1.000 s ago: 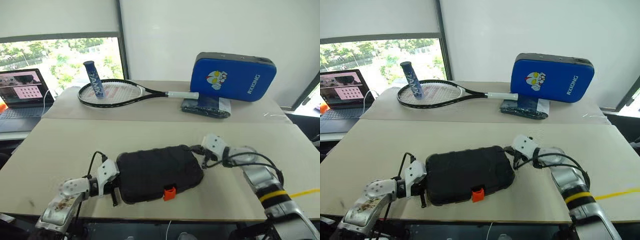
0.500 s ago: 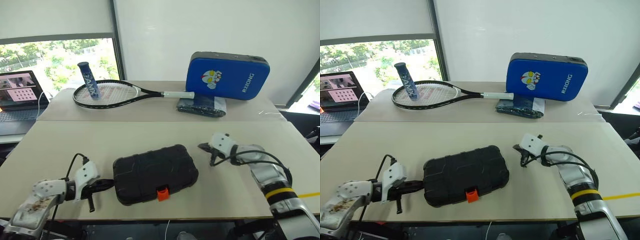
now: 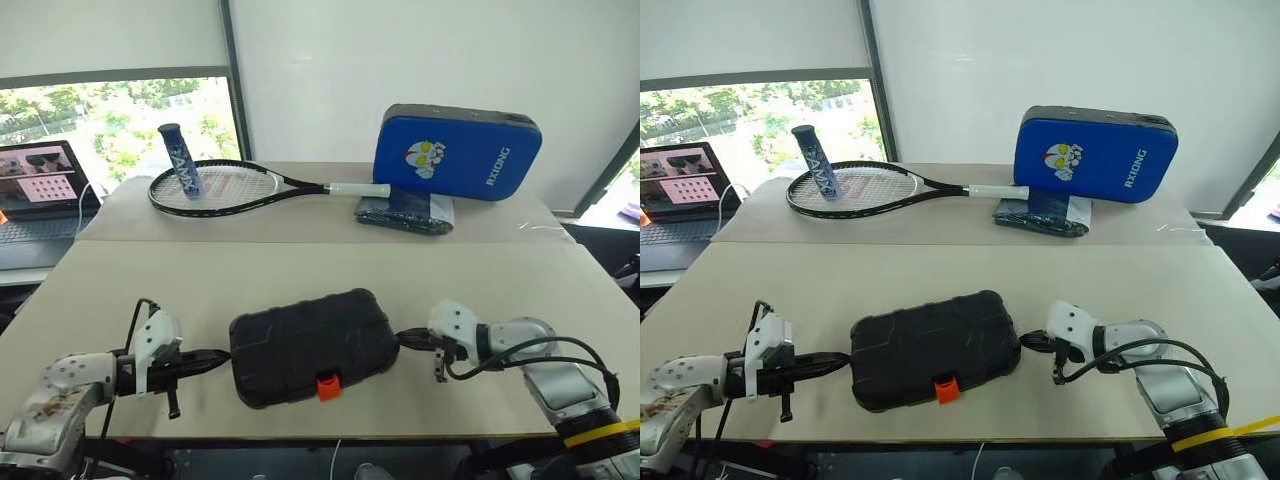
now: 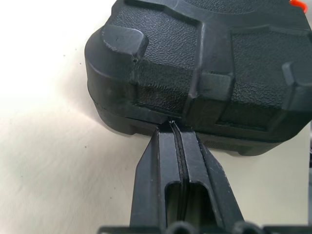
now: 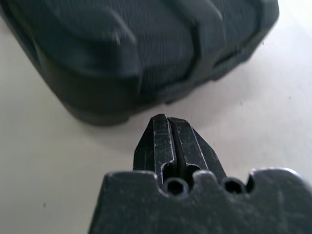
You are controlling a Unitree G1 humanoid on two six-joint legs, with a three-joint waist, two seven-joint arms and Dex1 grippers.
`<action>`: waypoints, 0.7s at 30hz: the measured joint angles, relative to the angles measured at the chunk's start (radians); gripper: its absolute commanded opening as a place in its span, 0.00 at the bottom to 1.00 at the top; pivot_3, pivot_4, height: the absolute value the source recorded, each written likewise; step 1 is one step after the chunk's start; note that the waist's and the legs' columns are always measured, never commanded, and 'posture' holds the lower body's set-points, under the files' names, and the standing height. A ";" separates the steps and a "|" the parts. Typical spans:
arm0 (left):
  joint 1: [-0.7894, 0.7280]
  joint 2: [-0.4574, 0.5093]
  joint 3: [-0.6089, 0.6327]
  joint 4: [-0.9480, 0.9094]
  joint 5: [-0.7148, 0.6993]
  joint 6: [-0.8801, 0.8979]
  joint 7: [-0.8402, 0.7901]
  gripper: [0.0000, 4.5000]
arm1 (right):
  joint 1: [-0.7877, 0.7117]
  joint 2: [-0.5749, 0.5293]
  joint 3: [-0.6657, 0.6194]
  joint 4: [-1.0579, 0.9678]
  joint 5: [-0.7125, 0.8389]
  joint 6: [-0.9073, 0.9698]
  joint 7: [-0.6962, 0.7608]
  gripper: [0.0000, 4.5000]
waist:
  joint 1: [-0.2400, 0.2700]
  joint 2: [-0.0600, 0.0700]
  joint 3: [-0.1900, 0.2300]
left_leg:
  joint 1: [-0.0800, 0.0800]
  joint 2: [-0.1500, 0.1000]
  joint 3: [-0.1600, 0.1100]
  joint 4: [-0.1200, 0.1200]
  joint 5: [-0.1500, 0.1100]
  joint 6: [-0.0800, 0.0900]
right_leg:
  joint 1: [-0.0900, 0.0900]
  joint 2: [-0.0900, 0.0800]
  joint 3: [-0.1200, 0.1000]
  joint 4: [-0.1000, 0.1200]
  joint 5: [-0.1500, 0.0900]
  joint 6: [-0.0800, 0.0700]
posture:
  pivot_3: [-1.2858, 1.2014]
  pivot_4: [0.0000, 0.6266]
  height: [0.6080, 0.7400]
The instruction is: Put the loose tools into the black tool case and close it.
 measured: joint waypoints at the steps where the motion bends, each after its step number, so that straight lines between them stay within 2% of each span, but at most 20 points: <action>1: -0.003 -0.004 -0.010 0.001 0.016 0.001 0.010 0.00 | -0.008 0.007 0.002 0.006 -0.007 0.008 -0.002 0.01 | 0.003 0.000 0.000 | 0.000 0.000 0.000 0.000 0.000 0.000 | 0.000 0.000 0.000 0.000 0.000 0.000 | 0.52 0.24 1.00; 8: -0.066 -0.077 -0.090 0.019 0.090 0.021 0.062 0.00 | -0.184 0.101 0.009 0.223 -0.106 -0.004 -0.076 0.01 | 0.013 0.000 0.000 | -0.001 -0.001 0.001 0.001 0.000 -0.001 | -0.001 0.000 0.000 0.000 0.000 0.000 | 0.52 0.24 1.00; 15: -0.089 -0.096 -0.102 0.031 0.108 0.032 0.094 0.00 | -0.234 0.112 0.011 0.317 -0.144 -0.096 -0.087 0.01 | 0.018 0.000 0.000 | -0.004 0.000 0.000 0.001 0.000 -0.001 | -0.003 0.000 -0.001 0.000 0.000 0.000 | 0.52 0.24 1.00; 18: -0.068 -0.050 -0.079 0.019 0.082 0.032 0.050 0.00 | -0.192 0.072 -0.013 0.276 -0.112 -0.133 -0.063 0.01 | 0.016 0.000 0.000 | -0.005 0.000 0.000 0.000 0.000 -0.001 | -0.003 0.000 -0.001 -0.001 0.000 0.000 | 0.52 0.24 1.00; 21: -0.038 0.054 -0.011 -0.002 -0.006 0.069 -0.075 0.00 | -0.047 -0.013 -0.096 0.170 -0.036 -0.138 -0.008 0.01 | 0.021 0.000 0.000 | -0.005 0.000 -0.001 -0.001 0.000 0.000 | -0.003 -0.001 -0.003 -0.003 0.000 0.000 | 0.52 0.24 1.00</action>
